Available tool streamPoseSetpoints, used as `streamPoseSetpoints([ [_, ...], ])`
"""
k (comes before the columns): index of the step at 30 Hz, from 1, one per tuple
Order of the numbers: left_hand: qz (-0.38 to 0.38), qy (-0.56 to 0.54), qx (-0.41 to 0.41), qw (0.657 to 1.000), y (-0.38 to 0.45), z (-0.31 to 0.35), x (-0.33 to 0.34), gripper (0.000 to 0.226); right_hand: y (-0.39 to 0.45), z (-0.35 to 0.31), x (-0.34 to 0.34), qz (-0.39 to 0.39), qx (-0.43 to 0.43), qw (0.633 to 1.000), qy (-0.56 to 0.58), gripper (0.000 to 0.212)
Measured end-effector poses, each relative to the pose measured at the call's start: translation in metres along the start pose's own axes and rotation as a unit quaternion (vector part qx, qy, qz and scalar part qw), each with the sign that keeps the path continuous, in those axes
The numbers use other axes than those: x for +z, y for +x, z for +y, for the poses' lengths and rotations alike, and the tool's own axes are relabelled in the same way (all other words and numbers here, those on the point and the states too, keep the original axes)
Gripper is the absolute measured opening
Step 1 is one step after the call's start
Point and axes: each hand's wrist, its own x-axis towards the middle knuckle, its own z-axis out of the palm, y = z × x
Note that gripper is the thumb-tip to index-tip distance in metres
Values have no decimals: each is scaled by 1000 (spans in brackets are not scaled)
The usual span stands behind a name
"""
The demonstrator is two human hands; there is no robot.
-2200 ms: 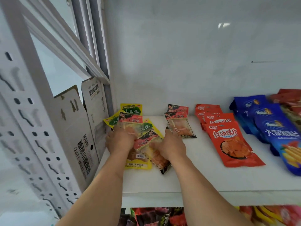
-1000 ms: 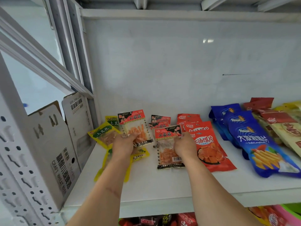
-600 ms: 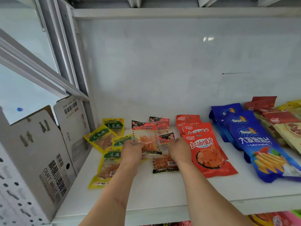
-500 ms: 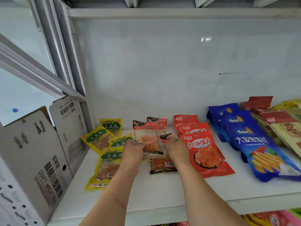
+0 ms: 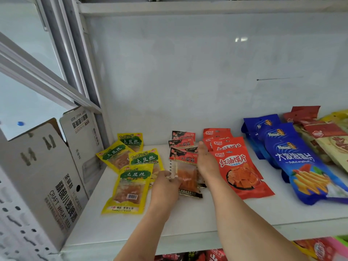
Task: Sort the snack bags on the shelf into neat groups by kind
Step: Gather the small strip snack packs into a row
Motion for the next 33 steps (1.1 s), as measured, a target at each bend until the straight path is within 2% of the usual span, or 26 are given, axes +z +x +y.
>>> streamPoseSetpoints([
  [2, 5, 82, 21, 996, -4, 1, 3, 49, 1, 2, 0, -12, 1, 1000, -27, 75],
  [4, 9, 185, 29, 982, -6, 3, 4, 57, 1, 5, 0, -17, 8, 999, -48, 72],
  [7, 16, 307, 47, 950, -10, 4, 5, 54, 2, 10, 1, -14, -2, 997, -72, 62],
  [10, 19, 360, 67, 930, -11, 1, 7, 49, 4, 14, 4, 2, -19, 994, -107, 44],
  [15, 6, 389, 64, 919, -7, 0, 9, 53, 2, 16, 9, 32, -39, 988, -148, 40],
  [23, 41, 345, 68, 935, -11, 3, 8, 61, -8, 5, 8, 45, -99, 968, -227, 61],
  [26, 73, 293, 92, 949, -11, 6, -1, 61, -13, -6, 11, 48, -131, 958, -252, 63],
  [30, 136, 246, 106, 954, 0, 7, -29, 48, -21, -20, 24, 48, -187, 942, -274, 59],
  [33, 188, 233, 91, 950, 23, 1, -60, 45, -30, -33, 43, -2, -240, 936, -258, 56],
])
